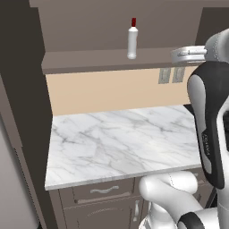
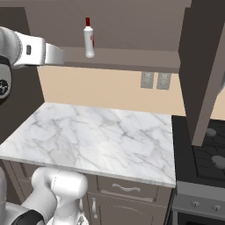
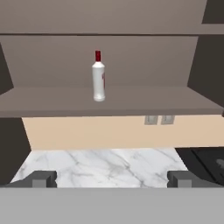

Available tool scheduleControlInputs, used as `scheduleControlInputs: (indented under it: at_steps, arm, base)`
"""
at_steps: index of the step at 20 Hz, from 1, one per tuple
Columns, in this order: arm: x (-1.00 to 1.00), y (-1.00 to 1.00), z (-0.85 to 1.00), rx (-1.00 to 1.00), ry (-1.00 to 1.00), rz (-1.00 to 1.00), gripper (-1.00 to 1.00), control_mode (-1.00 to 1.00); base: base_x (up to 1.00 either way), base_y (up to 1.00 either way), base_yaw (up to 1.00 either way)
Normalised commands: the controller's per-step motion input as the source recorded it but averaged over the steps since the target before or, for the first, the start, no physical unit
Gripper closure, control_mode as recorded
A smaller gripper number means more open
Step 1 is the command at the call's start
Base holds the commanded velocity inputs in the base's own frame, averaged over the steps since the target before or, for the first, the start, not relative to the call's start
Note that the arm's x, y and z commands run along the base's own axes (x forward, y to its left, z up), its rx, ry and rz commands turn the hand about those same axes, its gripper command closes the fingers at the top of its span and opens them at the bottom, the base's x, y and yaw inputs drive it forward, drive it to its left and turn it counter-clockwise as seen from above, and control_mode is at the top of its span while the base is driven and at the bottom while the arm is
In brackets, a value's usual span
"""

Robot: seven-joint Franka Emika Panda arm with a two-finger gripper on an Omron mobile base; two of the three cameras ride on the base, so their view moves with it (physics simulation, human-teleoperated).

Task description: Open the cabinet directly in front. Then move the liquor and the mug to the dining counter with the candle on it.

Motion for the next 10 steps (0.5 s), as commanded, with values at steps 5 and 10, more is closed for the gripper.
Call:
scheduleControlInputs:
  at_steps: [5, 10]
  arm:
    - [0.16, 0.02, 0.0, 0.0, -0.07, 0.0, -1.0, -1.0]
    - [0.17, 0.06, 0.0, 0.0, -0.06, 0.0, -1.0, -1.0]
  base:
    - [0.0, 0.0, 0.0]
    - [0.0, 0.0, 0.0]
